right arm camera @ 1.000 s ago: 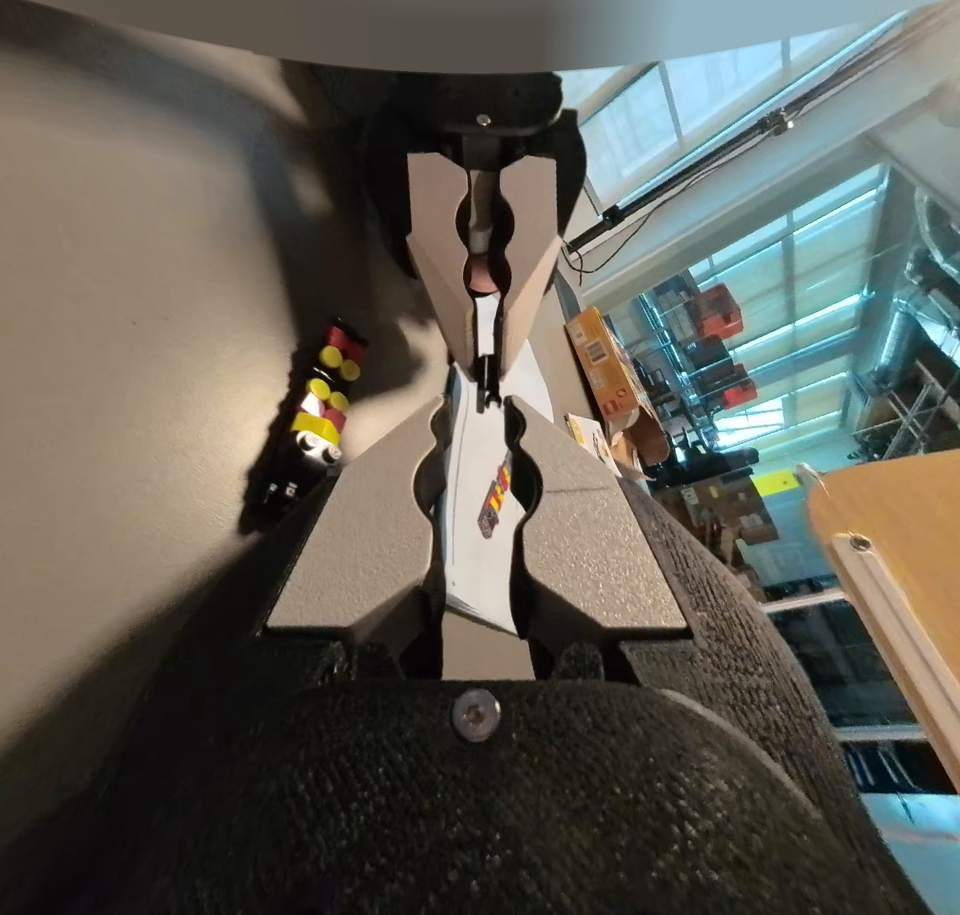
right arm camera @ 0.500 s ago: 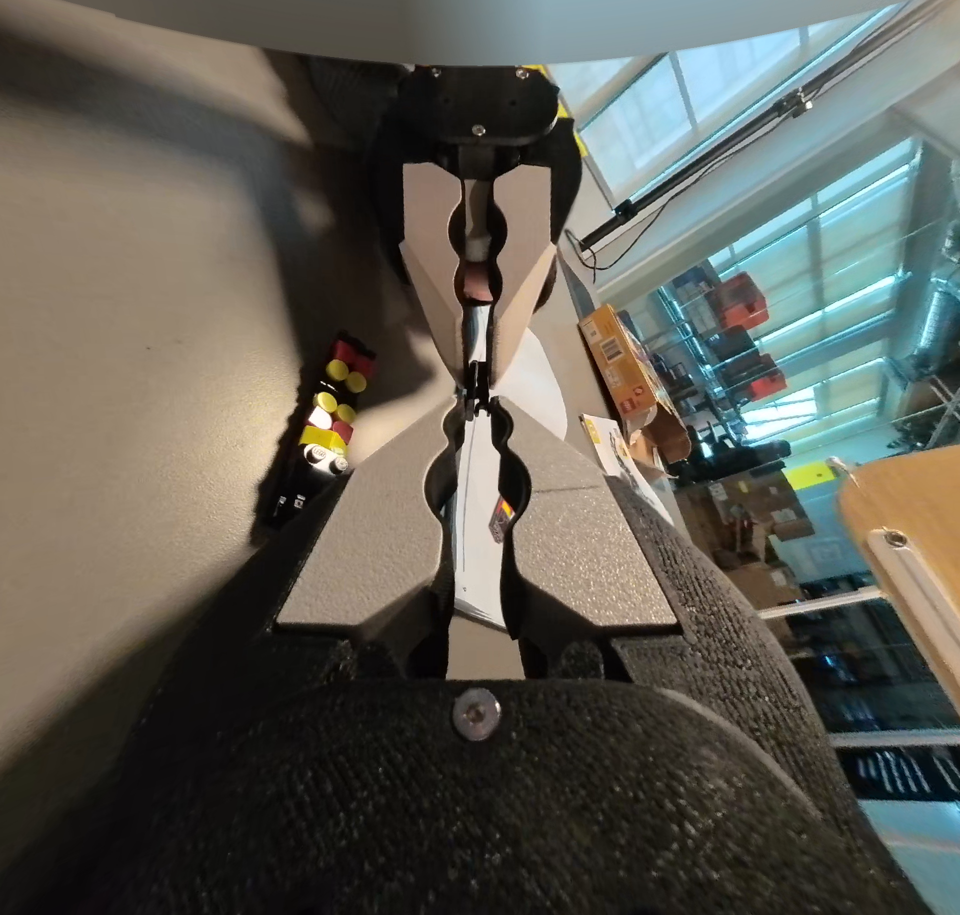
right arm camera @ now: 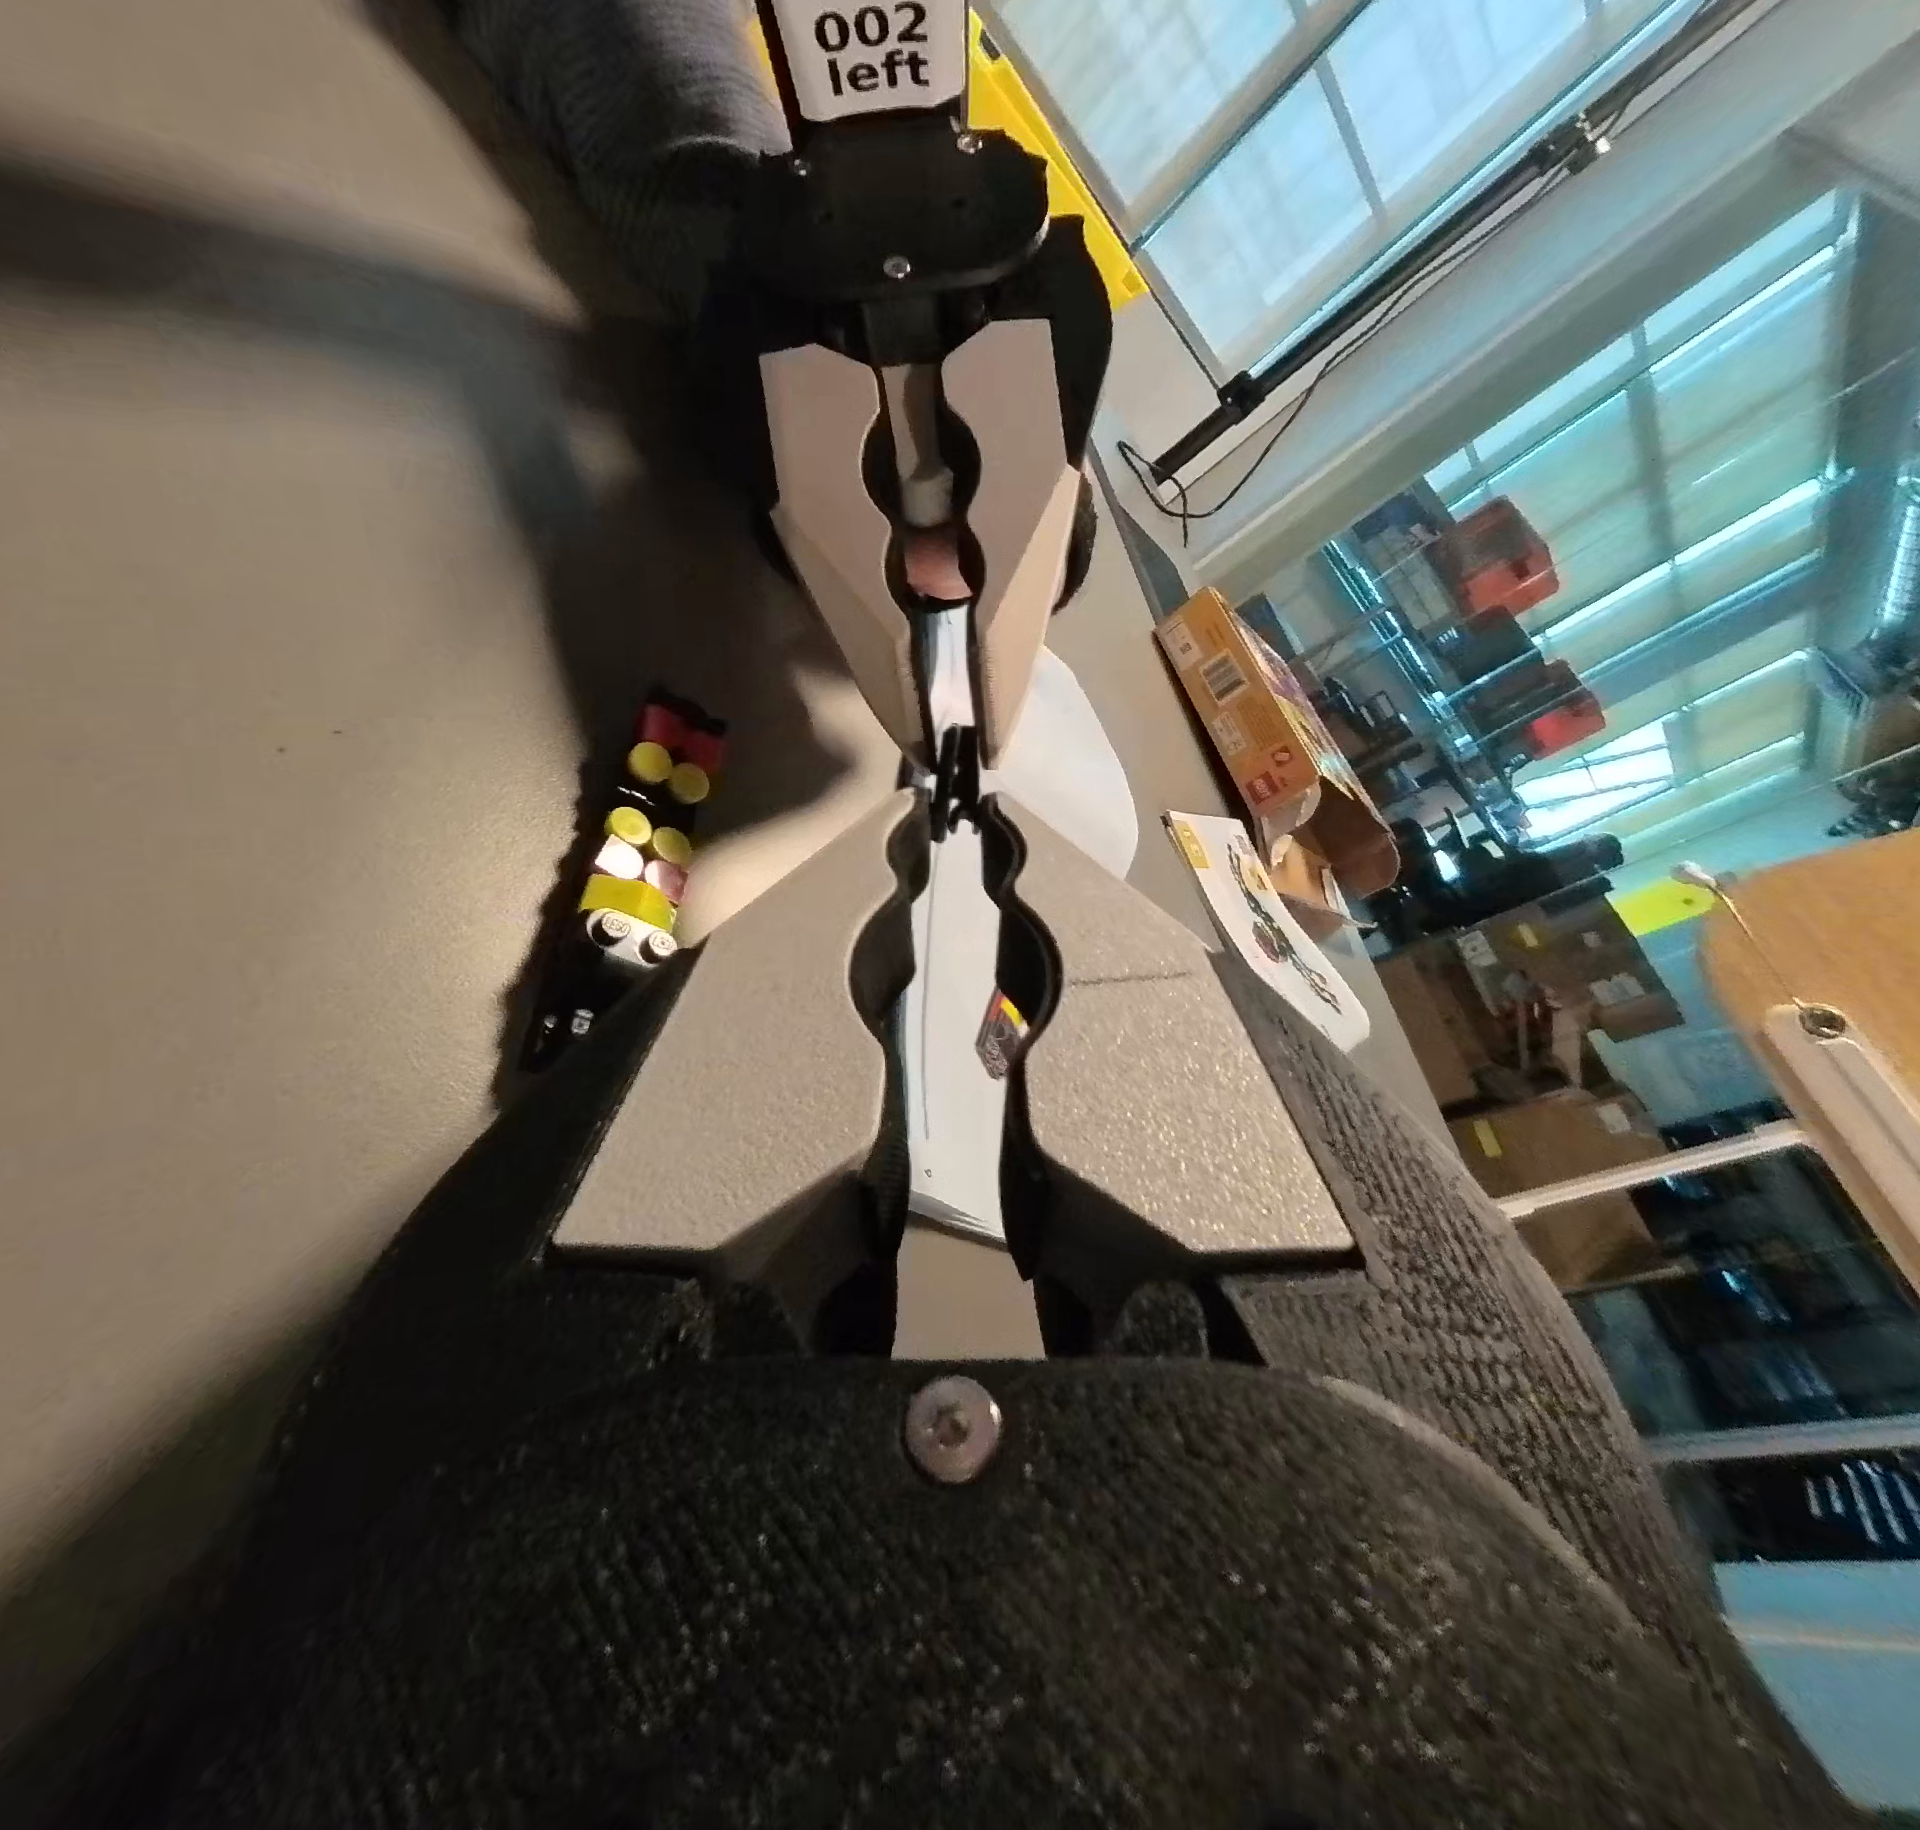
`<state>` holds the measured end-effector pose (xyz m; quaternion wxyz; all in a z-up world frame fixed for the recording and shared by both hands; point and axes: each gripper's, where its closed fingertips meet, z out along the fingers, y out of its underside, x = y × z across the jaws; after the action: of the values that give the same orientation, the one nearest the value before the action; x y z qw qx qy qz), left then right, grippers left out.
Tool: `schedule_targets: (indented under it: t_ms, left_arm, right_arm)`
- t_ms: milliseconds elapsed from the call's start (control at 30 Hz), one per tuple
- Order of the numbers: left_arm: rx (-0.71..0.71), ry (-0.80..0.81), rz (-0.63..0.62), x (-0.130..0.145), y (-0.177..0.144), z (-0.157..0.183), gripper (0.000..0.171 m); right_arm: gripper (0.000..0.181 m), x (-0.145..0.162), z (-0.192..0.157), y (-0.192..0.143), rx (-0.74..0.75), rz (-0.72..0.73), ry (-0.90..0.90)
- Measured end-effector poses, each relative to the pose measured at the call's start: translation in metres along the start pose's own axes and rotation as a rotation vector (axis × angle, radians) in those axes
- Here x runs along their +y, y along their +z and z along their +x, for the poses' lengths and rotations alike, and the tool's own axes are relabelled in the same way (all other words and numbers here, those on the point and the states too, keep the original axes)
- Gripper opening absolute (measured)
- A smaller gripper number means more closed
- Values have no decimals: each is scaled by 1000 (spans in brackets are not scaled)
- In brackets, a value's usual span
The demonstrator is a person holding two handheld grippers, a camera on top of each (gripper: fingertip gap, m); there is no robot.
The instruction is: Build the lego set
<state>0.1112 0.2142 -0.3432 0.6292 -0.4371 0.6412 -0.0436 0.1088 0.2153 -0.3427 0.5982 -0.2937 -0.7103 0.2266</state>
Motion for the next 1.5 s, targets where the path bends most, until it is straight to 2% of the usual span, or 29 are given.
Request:
schedule_targets:
  t_ms: [533, 667, 800, 867, 1000, 1500]
  left_arm:
    - [-11, -41, -28, 6, 2, -4, 9]
    - [-64, -59, -30, 7, 0, -14, 9]
    - [-92, -95, -21, 8, -1, -21, 9]
    - [-97, -118, -20, 9, -1, -23, 8]
    - [-101, -149, -9, 9, -3, -26, 7]
    - [-89, -146, -7, 9, -3, -24, 7]
  right_arm:
    - [7, 3, 8, -1, 43, -13, -10]
    - [8, -1, 41, -12, 208, 55, 37]
    - [7, -17, 68, -35, 340, 208, 94]
    - [7, -28, 69, -42, 348, 282, 91]
    - [7, -38, 67, -47, 345, 339, 73]
    - [7, -44, 63, -47, 341, 348, 23]
